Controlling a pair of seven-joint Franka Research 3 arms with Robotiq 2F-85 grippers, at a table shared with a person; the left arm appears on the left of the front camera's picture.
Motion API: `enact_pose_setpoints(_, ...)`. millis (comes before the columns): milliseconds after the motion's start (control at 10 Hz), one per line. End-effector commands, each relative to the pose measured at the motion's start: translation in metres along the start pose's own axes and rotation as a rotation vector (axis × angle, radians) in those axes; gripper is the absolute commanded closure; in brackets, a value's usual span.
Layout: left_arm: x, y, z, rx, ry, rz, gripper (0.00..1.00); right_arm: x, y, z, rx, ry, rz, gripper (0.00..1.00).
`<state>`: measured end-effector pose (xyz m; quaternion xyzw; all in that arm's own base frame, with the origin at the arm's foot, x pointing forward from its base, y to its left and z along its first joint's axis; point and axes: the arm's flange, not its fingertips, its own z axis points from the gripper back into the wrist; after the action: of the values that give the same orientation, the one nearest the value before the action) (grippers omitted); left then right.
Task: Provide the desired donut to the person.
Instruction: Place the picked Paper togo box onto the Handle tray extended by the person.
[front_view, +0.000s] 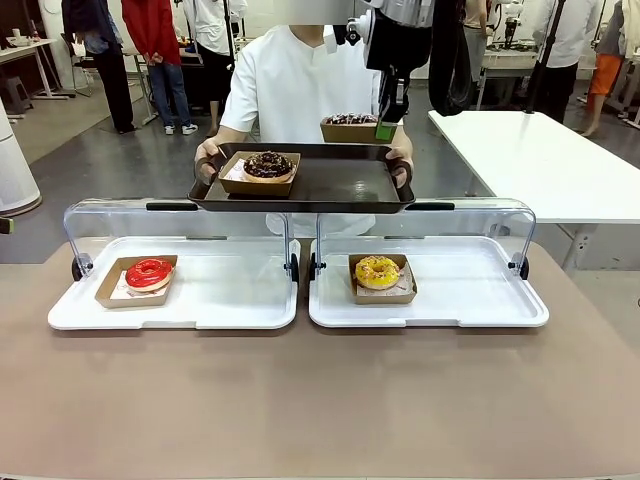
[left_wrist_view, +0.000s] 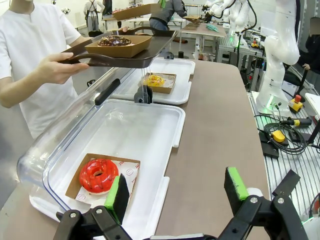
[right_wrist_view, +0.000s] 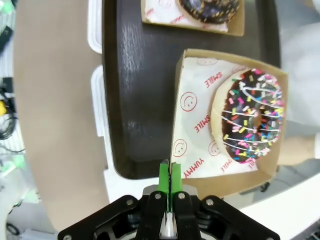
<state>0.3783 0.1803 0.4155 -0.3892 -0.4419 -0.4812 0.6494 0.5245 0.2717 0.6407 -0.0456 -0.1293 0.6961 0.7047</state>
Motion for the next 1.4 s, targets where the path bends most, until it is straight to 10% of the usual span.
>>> enact_pose_setpoints(0,0.001,-0.001,0.001,0.003,-0.01,-0.007,0.0,-0.007,-0.011,-0.013,0.016,-0.082,0.007,0.99)
enact_pose_setpoints(1300,0.001,-0.001,0.001,0.003,-0.01,-0.007,0.0,-0.006,-0.025,-0.07,0.16,-0.072,0.0,0.99)
